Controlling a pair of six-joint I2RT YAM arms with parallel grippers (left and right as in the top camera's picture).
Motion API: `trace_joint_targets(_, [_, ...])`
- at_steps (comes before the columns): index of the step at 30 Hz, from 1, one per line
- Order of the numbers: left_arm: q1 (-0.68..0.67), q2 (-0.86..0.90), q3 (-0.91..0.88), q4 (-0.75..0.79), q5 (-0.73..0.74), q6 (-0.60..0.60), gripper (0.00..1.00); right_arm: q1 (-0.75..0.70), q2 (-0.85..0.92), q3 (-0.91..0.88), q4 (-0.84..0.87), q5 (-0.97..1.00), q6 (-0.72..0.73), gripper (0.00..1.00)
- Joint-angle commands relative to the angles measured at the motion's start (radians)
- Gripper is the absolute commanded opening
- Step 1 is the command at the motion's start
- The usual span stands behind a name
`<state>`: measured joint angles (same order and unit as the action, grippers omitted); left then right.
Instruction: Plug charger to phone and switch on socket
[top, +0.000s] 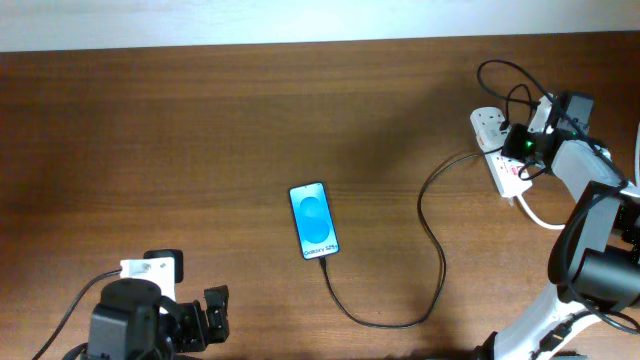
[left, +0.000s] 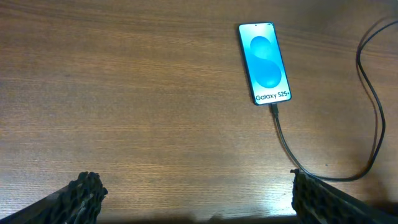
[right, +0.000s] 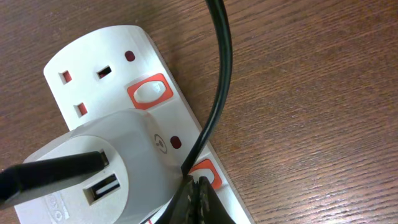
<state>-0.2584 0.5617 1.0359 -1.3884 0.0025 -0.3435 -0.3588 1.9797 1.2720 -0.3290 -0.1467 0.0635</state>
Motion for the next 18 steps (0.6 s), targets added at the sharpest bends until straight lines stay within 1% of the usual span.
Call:
trace_joint_targets(1, [0.004,-0.004,0.001,0.002,-0.007,0.001,0.99,0.023,0.0,0.032,-0.005,-0.022,0.005,0.04])
trace_joint_targets(4, [0.004,-0.004,0.001,0.002,-0.007,0.001,0.99,0.026,0.004,0.028,-0.01,-0.053,0.005,0.04])
trace_joint_targets(10, [0.004,-0.004,0.001,0.002,-0.006,0.001,0.99,0.028,0.022,0.008,-0.014,-0.056,0.005,0.04])
trace_joint_targets(18, [0.004,-0.004,0.001,0.002,-0.007,0.001,0.99,0.068,0.043,-0.011,-0.015,-0.056,0.005,0.04])
